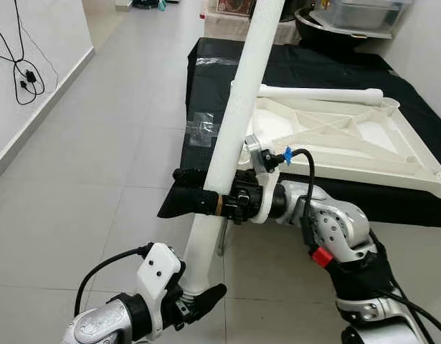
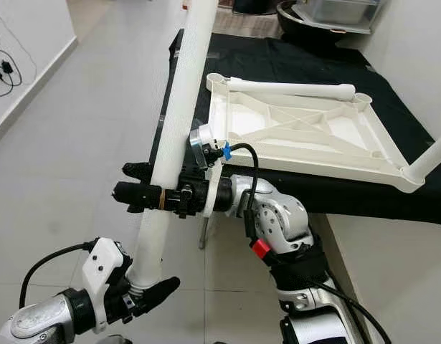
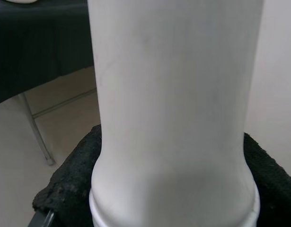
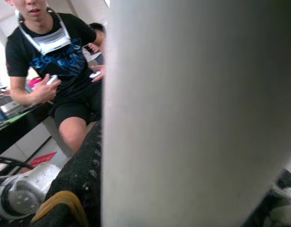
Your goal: Building children table
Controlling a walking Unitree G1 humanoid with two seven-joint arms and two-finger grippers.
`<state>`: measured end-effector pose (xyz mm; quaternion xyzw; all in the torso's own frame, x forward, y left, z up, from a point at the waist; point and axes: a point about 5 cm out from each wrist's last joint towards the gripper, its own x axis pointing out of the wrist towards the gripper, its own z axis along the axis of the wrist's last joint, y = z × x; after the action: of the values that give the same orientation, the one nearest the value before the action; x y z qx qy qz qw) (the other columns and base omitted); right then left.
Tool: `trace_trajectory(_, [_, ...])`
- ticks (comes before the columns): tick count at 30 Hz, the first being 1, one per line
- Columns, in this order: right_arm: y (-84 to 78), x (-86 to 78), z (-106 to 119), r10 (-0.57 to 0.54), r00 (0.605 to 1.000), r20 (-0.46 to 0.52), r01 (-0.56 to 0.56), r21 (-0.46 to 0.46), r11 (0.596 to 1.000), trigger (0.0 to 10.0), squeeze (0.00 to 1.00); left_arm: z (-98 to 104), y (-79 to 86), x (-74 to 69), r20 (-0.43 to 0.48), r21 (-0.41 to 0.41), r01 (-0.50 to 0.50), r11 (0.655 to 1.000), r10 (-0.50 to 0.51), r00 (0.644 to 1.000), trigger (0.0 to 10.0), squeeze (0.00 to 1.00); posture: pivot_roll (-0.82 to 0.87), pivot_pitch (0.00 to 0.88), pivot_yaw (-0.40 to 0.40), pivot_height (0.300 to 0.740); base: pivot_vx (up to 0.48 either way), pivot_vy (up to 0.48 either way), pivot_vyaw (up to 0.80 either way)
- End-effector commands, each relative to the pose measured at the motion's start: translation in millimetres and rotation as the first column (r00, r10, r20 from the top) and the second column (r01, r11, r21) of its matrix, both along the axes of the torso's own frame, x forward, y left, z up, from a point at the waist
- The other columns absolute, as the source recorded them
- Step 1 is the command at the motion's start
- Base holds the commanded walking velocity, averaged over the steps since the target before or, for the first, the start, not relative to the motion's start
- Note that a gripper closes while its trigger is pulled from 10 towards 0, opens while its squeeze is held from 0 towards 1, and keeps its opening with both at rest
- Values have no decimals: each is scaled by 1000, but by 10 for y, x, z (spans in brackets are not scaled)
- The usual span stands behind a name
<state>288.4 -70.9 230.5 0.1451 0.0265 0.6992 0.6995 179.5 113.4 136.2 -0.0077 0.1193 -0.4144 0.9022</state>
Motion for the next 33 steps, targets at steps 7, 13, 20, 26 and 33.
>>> trace_trajectory(7, [55, -137, -17, 111, 994, -19, -111, 6, 994, 10000, 0, 26, -29, -50, -17, -5, 48, 999, -48, 999, 10000, 0, 131, 107, -95, 740, 0, 0, 0])
trace_trajectory(13, [85, -177, -16, 144, 989, -17, -144, 14, 989, 10000, 0, 30, -37, -47, -24, -10, 54, 998, -54, 998, 10000, 0, 133, 110, -94, 740, 0, 0, 0])
trace_trajectory(20, [92, -180, -8, 145, 989, -16, -145, 15, 989, 10000, 0, 33, -67, -48, -28, -17, 60, 998, -61, 998, 10000, 0, 129, 110, -93, 740, 0, 0, 0])
trace_trajectory(26, [96, -192, -8, 153, 988, -18, -153, 15, 988, 10000, 0, 49, -82, -31, -34, -36, 53, 998, -54, 998, 10000, 0, 127, 110, -93, 740, 0, 0, 0])
trace_trajectory(33, [110, -212, -12, 168, 986, -20, -168, 13, 986, 4667, 0, 55, -81, -18, -33, -37, 54, 998, -56, 998, 10000, 0, 127, 110, -94, 740, 0, 0, 0])
